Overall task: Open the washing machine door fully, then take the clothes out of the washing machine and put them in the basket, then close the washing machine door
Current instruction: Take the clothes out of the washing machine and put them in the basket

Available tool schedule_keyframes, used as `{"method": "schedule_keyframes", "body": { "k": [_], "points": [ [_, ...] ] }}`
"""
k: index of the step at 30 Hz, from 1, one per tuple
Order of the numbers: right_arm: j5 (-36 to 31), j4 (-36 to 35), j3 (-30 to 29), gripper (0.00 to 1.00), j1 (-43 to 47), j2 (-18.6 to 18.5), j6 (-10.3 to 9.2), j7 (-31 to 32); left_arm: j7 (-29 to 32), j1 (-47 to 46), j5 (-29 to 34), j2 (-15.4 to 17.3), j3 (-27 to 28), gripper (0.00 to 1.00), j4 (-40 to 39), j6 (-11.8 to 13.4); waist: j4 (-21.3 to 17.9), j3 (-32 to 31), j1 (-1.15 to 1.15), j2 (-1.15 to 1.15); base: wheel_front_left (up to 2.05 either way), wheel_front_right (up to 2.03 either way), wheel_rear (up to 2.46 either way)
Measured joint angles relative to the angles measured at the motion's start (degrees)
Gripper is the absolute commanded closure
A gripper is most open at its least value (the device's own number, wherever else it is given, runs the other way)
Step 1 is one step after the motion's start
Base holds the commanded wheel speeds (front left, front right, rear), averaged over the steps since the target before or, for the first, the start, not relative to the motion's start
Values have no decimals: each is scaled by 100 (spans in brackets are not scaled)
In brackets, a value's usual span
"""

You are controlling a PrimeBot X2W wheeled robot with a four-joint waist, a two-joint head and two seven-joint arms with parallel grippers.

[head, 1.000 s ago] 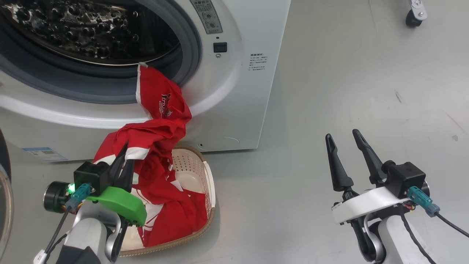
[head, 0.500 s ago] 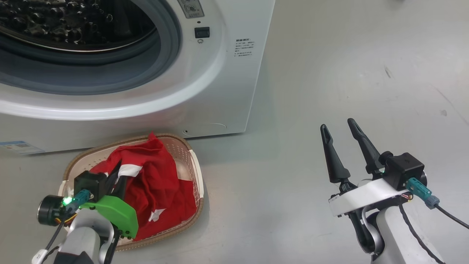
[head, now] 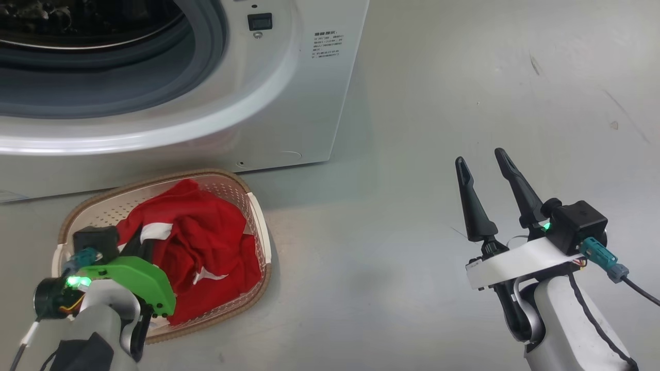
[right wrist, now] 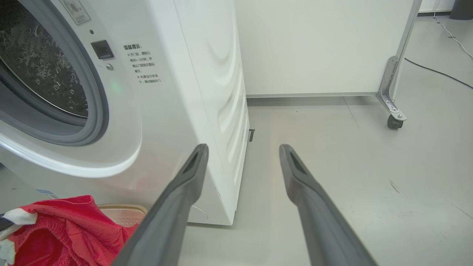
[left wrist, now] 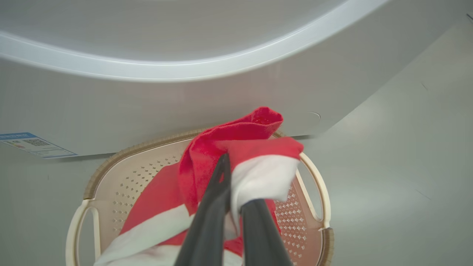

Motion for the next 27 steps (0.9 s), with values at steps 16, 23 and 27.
{"method": "schedule_keyframes", "body": {
  "k": [16, 23, 27],
  "points": [
    [-10, -34, -84, 0, -172, -71, 0, 0, 236, -408, -626, -91, 682, 100, 1116, 303, -46, 447, 0, 0, 0, 0, 0],
    [-15, -54, -70, 0, -195, -74, 0, 0, 177, -589, -623, -14, 664, 100, 1392, 344, -61, 565, 0, 0, 0, 0, 0],
    [-20, -54, -76, 0, -197, -76, 0, 0, 142, -652, -615, -10, 603, 100, 1561, 345, -62, 591, 0, 0, 0, 0, 0]
  ]
}}
